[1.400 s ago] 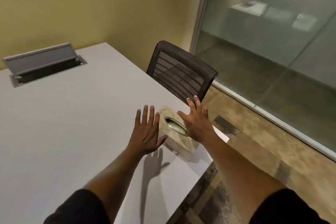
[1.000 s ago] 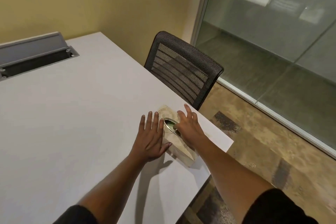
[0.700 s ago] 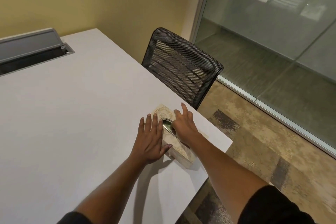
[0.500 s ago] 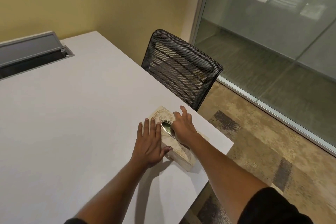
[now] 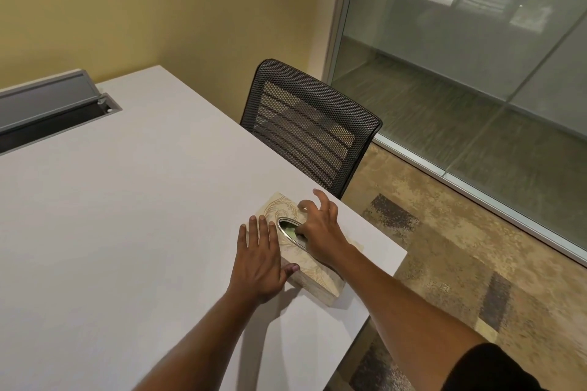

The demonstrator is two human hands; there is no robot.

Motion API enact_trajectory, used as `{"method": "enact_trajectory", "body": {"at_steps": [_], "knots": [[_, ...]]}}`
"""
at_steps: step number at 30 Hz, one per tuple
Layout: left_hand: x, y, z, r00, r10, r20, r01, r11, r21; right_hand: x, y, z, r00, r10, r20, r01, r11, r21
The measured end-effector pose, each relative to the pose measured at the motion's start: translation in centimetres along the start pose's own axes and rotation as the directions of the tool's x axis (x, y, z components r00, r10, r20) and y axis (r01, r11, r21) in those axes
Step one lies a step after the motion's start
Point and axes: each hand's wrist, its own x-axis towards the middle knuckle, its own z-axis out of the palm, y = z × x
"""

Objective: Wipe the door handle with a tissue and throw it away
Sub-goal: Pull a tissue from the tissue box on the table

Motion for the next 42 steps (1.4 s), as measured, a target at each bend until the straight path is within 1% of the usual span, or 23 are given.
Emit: {"method": "enact_trajectory", "body": {"at_steps": [3,7,10,13,16,18,21,23,24,25,29,30,32,34,36,38,40,42], "knots": [[0.0,0.0,-0.2,1.0,0.0,0.014,0.0,1.0,0.007,-0.1,-0.2,0.1,1.0,-0.029,0.0,0.029,0.999,-0.045],[-0.1,0.0,-0.4,0.999,-0.007,0.034,0.006,1.0,0.016,-0.5,-0.2,0.0,1.0,0.016,-0.009,-0.017,1.0,-0.022],[-0.2,0.0,-0.7,0.996,-0.016,0.089,0.015,1.0,0.016,-0.8,-0.2,-0.3,1.0,0.026,-0.015,-0.027,0.998,-0.049],[-0.1,0.1,-0.7,0.994,-0.024,0.109,0.022,1.0,0.021,-1.2,-0.4,-0.7,0.998,0.044,-0.039,-0.046,0.997,-0.057],[-0.1,0.0,-0.8,0.992,-0.026,0.126,0.024,1.0,0.019,-1.4,-0.7,-1.0,0.993,0.061,-0.1,-0.064,0.997,-0.035],[-0.1,0.0,-0.8,0.993,-0.026,0.119,0.023,0.999,0.022,-1.3,-0.9,-1.2,0.983,0.092,-0.157,-0.089,0.996,0.024],[-0.1,-0.1,-0.8,0.992,-0.028,0.12,0.025,0.999,0.03,-1.4,-1.0,-1.2,0.963,0.187,-0.194,-0.147,0.968,0.205],[-0.1,-0.2,-0.9,0.993,-0.027,0.112,0.024,0.999,0.029,-1.7,-1.1,-1.4,0.95,0.275,-0.145,-0.198,0.894,0.402],[-0.1,-0.1,-0.9,0.993,-0.024,0.112,0.021,0.999,0.029,-1.9,-1.3,-1.6,0.948,0.295,-0.119,-0.212,0.865,0.456],[-0.1,-0.1,-1.0,0.993,-0.021,0.115,0.018,0.999,0.03,-2.0,-1.5,-1.9,0.942,0.31,-0.129,-0.211,0.847,0.488],[0.1,-0.3,-1.1,0.99,-0.022,0.138,0.019,1.0,0.023,-1.7,-2.0,-3.2,0.89,0.389,-0.24,-0.215,0.82,0.531],[0.1,-0.3,-1.2,0.989,-0.024,0.149,0.021,1.0,0.024,-1.6,-2.0,-3.6,0.872,0.425,-0.243,-0.235,0.799,0.554],[0.2,-0.3,-1.6,0.985,-0.025,0.169,0.02,0.999,0.035,-1.7,-2.0,-4.6,0.826,0.52,-0.22,-0.283,0.719,0.635],[0.6,-0.2,-2.7,0.984,-0.028,0.175,0.022,0.999,0.038,-1.8,-2.3,-6.2,0.775,0.562,-0.289,-0.259,0.7,0.665],[1.1,0.0,-4.5,0.986,-0.034,0.162,0.035,0.999,-0.003,-1.9,-2.9,-8.1,0.758,0.557,-0.339,-0.203,0.696,0.689],[1.6,0.4,-6.6,0.995,0.013,0.1,-0.003,0.996,-0.093,-2.2,-3.4,-10.2,0.763,0.544,-0.348,-0.165,0.685,0.709],[1.9,1.3,-8.8,0.996,0.085,0.01,-0.08,0.96,-0.268,-2.8,-3.7,-12.3,0.767,0.531,-0.359,-0.142,0.687,0.713],[1.9,2.5,-11.5,0.991,0.083,-0.102,-0.122,0.868,-0.482,-3.7,-3.9,-14.6,0.755,0.535,-0.379,-0.116,0.677,0.727]]}}
